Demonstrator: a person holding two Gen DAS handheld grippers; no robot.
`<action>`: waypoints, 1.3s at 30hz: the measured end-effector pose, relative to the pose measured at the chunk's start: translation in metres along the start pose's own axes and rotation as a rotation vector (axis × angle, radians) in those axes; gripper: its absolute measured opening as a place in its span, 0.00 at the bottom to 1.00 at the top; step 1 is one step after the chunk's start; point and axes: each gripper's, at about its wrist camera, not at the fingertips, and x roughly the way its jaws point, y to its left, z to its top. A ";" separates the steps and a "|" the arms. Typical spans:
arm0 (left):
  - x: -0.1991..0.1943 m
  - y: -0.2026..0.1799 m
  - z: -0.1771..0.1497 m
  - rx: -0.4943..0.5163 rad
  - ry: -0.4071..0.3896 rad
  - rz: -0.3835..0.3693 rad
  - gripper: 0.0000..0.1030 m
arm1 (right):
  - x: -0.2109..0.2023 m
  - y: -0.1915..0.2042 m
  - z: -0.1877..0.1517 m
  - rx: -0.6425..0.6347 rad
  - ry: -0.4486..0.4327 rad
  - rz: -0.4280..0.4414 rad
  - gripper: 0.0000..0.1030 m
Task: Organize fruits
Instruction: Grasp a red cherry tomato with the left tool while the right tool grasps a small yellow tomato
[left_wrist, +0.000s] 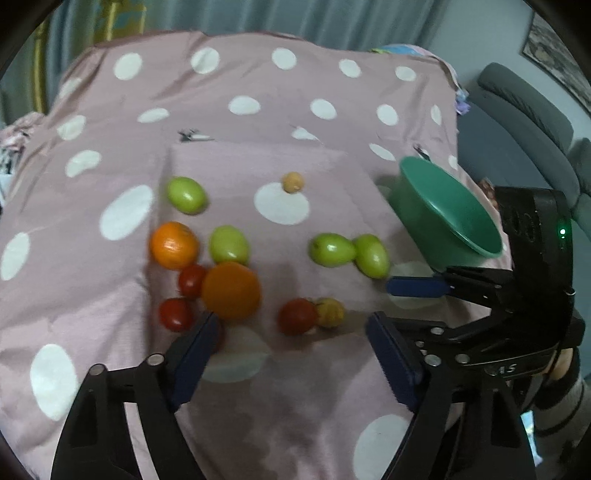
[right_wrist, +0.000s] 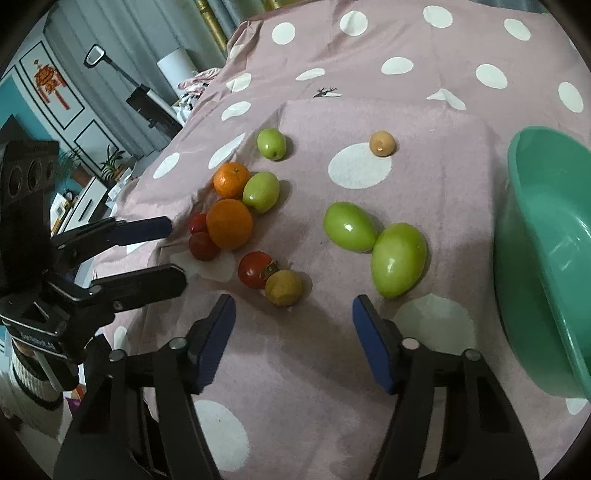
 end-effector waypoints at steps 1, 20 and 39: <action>0.002 -0.001 0.001 0.000 0.010 -0.008 0.80 | 0.001 0.000 0.000 -0.006 0.006 0.001 0.58; 0.061 0.007 0.016 -0.021 0.230 -0.043 0.42 | 0.009 -0.016 0.003 -0.008 0.039 0.020 0.52; 0.060 0.021 0.017 -0.030 0.236 -0.090 0.33 | 0.036 0.004 0.019 -0.123 0.123 0.036 0.52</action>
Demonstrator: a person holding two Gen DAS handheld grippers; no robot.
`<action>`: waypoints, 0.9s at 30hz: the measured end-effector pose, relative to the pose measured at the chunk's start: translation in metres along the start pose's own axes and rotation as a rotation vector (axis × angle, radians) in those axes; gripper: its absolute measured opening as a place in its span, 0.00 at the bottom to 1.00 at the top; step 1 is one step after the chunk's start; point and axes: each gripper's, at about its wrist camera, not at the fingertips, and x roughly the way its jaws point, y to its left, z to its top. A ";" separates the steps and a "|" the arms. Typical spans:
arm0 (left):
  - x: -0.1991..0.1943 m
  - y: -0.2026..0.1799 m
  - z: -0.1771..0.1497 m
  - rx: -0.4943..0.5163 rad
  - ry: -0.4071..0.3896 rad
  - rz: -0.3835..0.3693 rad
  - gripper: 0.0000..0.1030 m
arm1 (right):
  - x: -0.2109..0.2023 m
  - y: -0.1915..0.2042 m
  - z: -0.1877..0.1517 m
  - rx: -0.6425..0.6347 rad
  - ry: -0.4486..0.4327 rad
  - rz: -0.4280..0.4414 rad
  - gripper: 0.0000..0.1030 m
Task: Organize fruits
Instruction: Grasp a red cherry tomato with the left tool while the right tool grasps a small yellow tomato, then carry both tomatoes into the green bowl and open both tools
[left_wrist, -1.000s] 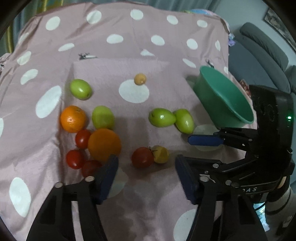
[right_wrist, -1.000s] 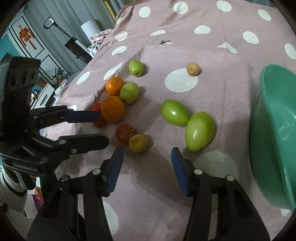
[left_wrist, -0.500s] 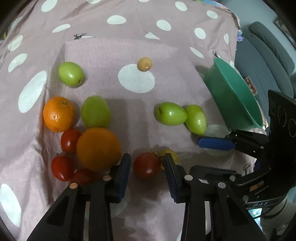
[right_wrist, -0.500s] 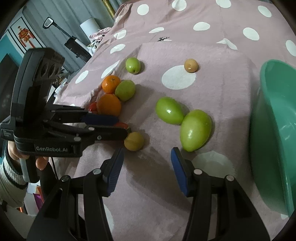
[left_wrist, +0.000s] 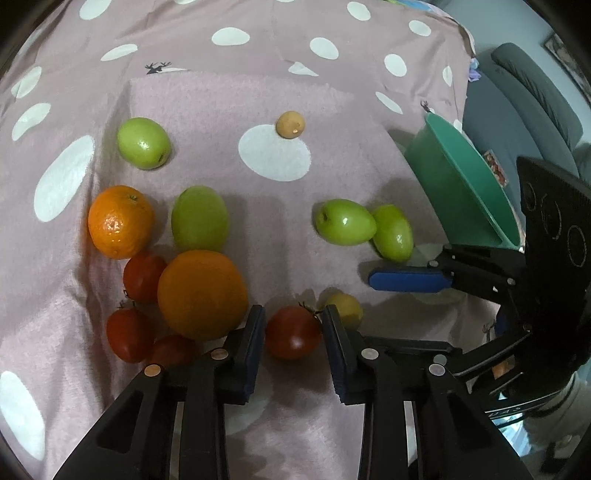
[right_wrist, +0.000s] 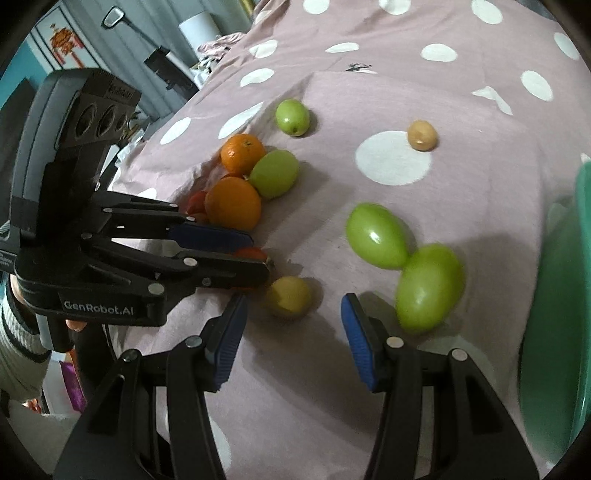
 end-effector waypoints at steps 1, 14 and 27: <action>0.000 0.000 0.001 0.005 0.003 0.009 0.33 | 0.002 0.001 0.002 -0.010 0.009 -0.008 0.52; 0.012 -0.011 0.005 0.076 0.016 0.127 0.32 | 0.015 -0.001 0.009 -0.038 0.044 0.000 0.28; -0.012 -0.004 0.003 -0.017 -0.077 0.095 0.31 | -0.013 -0.016 -0.006 0.101 -0.067 0.026 0.27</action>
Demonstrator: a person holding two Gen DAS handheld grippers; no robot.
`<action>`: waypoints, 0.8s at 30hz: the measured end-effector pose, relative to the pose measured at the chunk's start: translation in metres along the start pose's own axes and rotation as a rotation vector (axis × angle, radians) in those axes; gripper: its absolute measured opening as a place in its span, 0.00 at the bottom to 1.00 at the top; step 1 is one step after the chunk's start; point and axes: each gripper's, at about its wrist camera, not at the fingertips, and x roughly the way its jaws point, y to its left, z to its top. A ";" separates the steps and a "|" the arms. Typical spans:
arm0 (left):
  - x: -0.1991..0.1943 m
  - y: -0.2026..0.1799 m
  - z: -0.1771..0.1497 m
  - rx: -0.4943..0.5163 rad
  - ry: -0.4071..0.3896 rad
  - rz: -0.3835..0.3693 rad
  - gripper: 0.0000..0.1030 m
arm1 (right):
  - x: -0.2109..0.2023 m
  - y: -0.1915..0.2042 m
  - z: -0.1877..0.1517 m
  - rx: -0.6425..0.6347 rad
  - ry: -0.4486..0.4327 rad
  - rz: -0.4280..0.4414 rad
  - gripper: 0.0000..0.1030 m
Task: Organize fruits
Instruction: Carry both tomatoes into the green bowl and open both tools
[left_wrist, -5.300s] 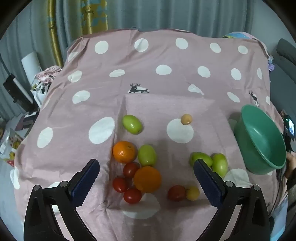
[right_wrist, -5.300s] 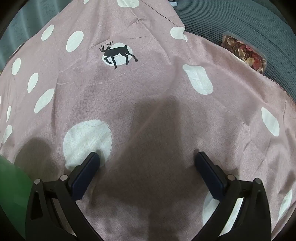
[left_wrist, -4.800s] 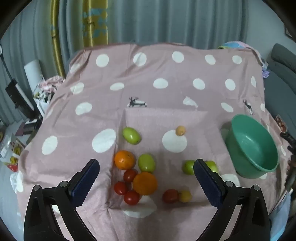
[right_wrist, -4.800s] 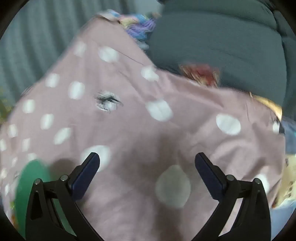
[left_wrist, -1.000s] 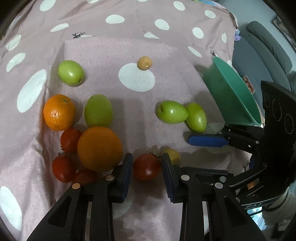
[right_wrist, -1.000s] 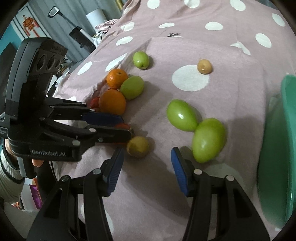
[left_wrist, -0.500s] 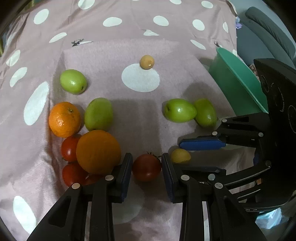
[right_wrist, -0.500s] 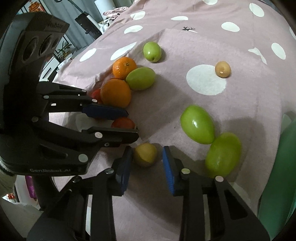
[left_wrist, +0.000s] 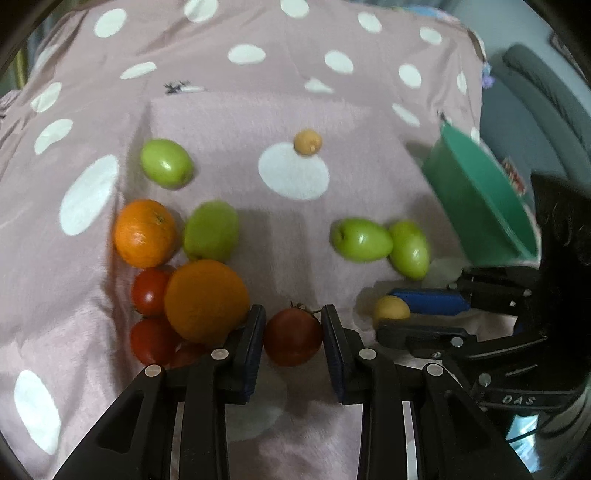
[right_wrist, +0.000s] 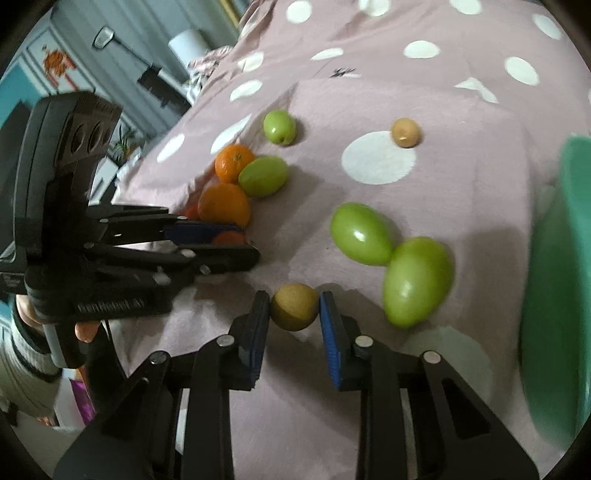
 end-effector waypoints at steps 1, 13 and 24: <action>-0.004 0.001 0.001 -0.012 -0.013 -0.010 0.31 | -0.003 -0.002 -0.001 0.012 -0.011 0.000 0.27; -0.030 -0.026 0.013 -0.017 -0.107 -0.053 0.31 | -0.071 -0.024 -0.015 0.107 -0.196 -0.033 0.27; -0.029 -0.088 0.054 0.110 -0.141 -0.113 0.31 | -0.129 -0.069 -0.034 0.205 -0.343 -0.115 0.27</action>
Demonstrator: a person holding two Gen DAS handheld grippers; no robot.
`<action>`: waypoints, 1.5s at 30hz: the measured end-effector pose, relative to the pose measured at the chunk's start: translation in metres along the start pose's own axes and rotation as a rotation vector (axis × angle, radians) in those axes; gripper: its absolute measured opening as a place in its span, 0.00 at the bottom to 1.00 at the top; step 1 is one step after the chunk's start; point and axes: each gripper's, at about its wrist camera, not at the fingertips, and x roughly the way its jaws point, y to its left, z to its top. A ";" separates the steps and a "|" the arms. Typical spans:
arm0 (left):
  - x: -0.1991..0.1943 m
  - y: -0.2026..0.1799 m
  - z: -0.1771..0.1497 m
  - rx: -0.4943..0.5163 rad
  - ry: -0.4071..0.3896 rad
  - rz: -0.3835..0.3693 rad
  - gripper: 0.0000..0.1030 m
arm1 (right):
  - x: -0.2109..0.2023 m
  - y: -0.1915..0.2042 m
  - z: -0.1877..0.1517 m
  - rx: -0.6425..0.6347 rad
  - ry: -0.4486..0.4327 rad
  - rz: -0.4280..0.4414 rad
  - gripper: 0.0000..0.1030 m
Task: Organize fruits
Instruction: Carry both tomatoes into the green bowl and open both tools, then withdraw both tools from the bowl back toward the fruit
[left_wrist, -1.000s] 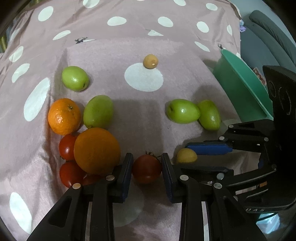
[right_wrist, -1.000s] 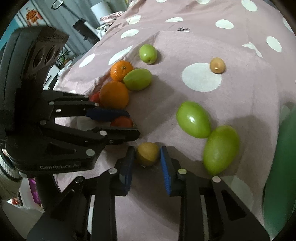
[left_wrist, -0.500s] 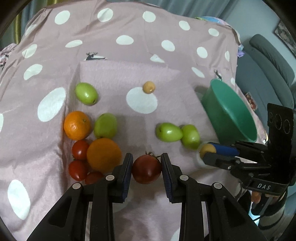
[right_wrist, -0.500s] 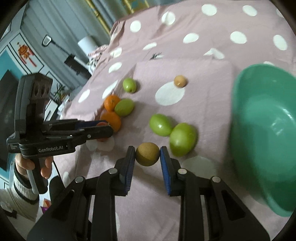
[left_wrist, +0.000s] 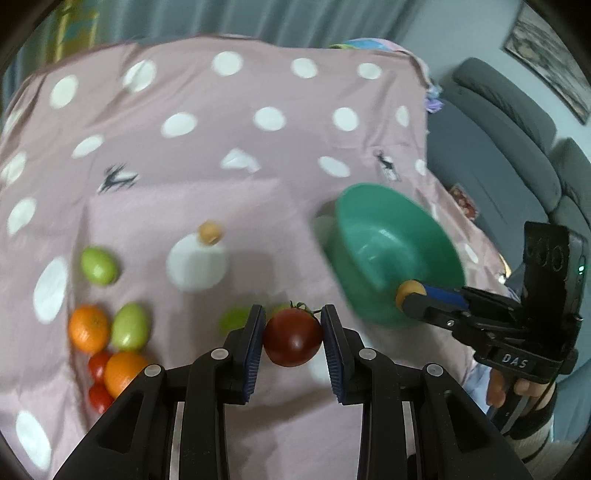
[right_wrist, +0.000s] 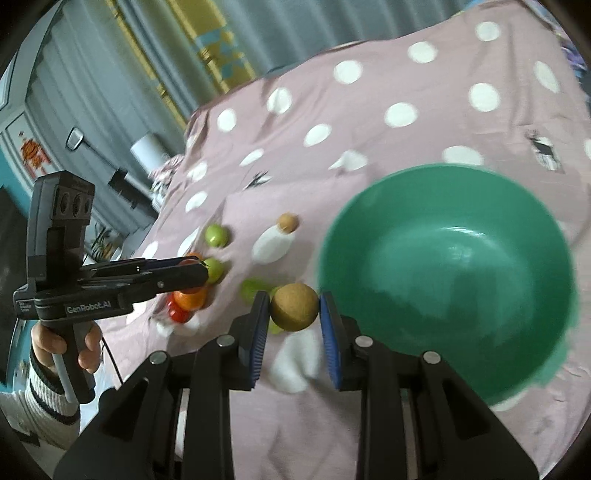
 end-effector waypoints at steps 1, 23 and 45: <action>0.002 -0.008 0.006 0.017 -0.007 -0.013 0.31 | -0.005 -0.005 0.000 0.013 -0.012 -0.012 0.27; 0.086 -0.095 0.020 0.212 0.113 -0.007 0.31 | -0.017 -0.053 -0.012 0.067 -0.007 -0.115 0.29; 0.001 0.009 -0.017 -0.059 0.025 0.166 0.63 | -0.038 -0.026 -0.019 0.077 -0.046 -0.077 0.40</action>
